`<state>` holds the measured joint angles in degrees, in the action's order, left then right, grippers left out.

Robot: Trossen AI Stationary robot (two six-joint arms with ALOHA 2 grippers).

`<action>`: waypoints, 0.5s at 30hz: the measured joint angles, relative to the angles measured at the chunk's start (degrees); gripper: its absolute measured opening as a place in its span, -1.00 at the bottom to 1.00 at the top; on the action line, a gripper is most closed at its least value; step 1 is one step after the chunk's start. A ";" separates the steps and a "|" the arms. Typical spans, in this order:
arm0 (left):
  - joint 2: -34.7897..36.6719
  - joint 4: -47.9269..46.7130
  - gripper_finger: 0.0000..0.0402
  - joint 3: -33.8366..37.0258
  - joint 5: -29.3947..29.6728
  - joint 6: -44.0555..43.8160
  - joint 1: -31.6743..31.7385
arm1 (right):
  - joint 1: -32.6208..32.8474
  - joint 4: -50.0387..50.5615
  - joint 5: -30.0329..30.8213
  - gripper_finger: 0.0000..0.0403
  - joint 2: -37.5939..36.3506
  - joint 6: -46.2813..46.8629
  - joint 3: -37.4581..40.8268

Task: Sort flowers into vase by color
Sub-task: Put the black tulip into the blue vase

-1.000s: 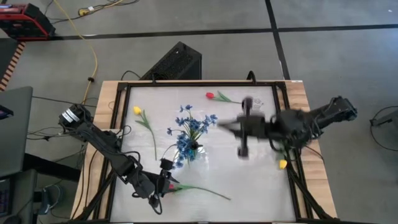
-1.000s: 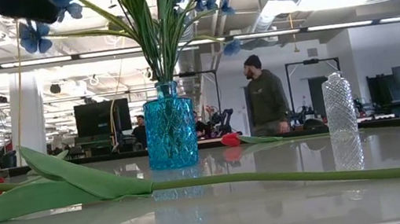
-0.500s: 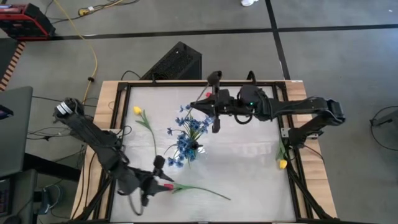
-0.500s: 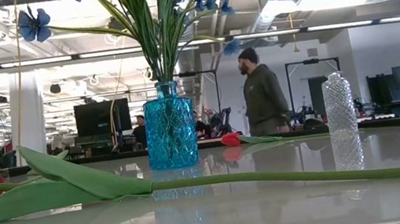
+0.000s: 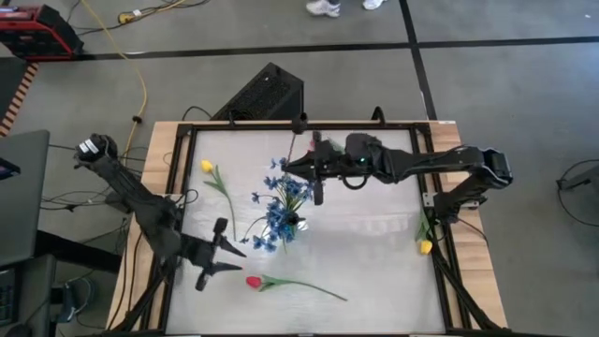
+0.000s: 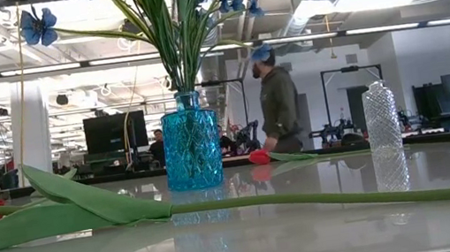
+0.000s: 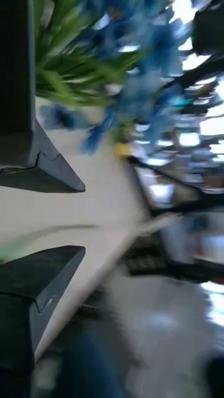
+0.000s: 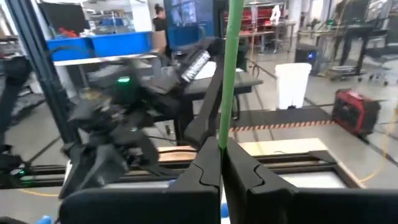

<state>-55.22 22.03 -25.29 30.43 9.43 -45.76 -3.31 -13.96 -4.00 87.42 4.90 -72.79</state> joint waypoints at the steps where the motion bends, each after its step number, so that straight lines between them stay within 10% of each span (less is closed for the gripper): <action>1: 1.21 6.69 -0.32 3.30 -1.56 1.60 0.00 | 0.00 0.04 -0.82 -0.87 0.70 0.62 -0.02; 8: 4.03 45.10 -0.32 22.22 -7.27 7.08 -0.01 | -0.15 0.61 -2.40 -0.87 5.50 4.18 0.11; 15: 4.28 47.75 -0.32 23.76 -4.86 7.50 0.13 | 0.17 4.08 -2.56 -0.87 6.49 4.78 0.07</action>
<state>-50.94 69.79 -1.54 25.57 16.93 -45.63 -3.14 -9.88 -6.56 93.91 9.68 -72.73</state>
